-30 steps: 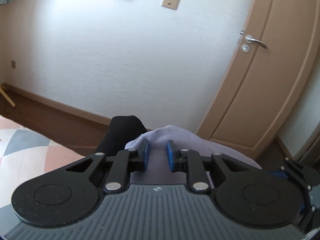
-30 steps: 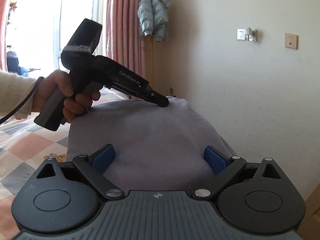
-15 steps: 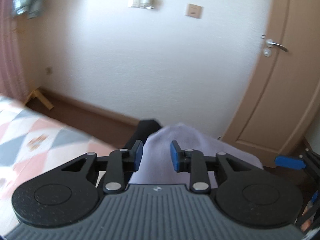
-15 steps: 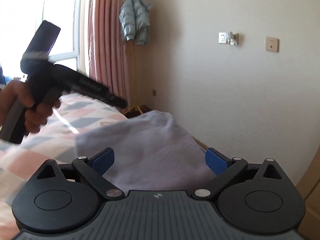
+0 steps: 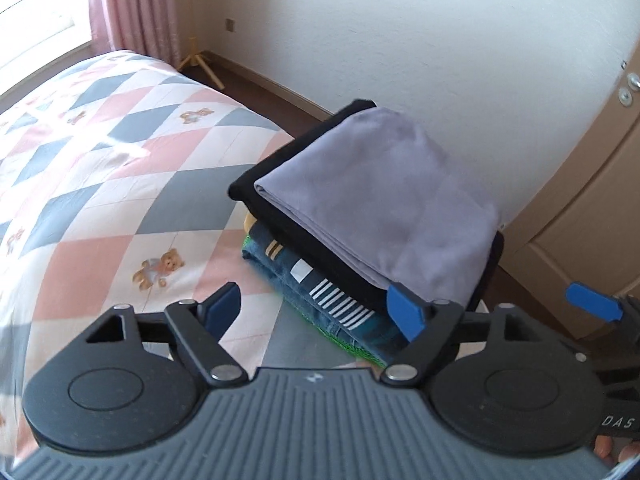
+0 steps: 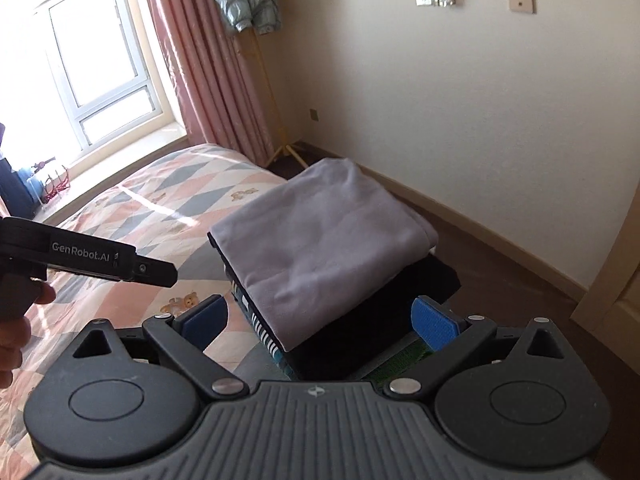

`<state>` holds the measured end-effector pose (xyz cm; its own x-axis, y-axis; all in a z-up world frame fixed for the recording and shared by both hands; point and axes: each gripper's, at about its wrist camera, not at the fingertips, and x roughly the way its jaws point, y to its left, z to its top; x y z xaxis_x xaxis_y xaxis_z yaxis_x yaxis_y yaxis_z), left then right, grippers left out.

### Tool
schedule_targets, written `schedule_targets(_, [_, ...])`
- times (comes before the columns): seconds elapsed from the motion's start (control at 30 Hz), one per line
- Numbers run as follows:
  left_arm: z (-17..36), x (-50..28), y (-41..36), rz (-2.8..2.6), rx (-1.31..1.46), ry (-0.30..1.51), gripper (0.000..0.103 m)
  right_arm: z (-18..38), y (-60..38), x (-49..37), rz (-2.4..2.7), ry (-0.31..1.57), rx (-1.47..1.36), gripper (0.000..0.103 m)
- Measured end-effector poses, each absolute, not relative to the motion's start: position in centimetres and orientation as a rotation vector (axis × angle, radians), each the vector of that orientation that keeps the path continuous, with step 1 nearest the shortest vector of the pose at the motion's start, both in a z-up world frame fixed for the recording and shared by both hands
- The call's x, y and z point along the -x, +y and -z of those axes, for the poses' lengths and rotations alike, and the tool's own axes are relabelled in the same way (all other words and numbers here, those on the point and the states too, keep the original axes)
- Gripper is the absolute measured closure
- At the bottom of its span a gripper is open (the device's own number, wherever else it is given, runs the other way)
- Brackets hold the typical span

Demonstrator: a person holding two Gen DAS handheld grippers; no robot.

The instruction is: Fold clothes

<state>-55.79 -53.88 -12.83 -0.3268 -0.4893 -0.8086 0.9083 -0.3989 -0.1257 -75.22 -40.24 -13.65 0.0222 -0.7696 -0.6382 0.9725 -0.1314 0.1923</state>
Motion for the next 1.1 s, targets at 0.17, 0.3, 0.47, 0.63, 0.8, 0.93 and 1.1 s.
schedule_targets(0.17, [10.4,55.0,-52.3,1.868,-0.836,0.675,0.006,11.4,-39.1,73.5,1.625,0.374,-0.726,0.002])
schedule_targets(0.3, [9.3,53.8,-50.8,1.879,-0.85,0.632,0.003,10.3,-38.1,71.0,1.7,0.358,-0.784,0.002])
schedule_targets(0.47, [8.5,51.5,-48.7,1.88,-0.882,0.568,0.001,9.1,-36.0,67.9,1.797,0.29,-0.828,0.0])
schedule_targets(0.63, [7.2,48.6,-46.1,1.884,-0.886,0.489,0.001,8.5,-33.7,65.6,1.878,0.218,-0.871,0.0])
schedule_targets(0.8, [6.2,45.9,-43.7,1.908,-0.875,0.464,0.001,8.1,-31.7,63.8,1.92,0.171,-0.929,0.0])
schedule_targets(0.93, [6.1,44.3,-42.5,1.931,-0.884,0.499,0.001,7.8,-30.7,62.2,1.944,0.211,-0.932,0.0])
schedule_targets(1.1, [7.0,43.4,-41.8,1.934,-0.915,0.5,0.001,8.4,-30.4,60.9,1.96,0.241,-0.963,0.0])
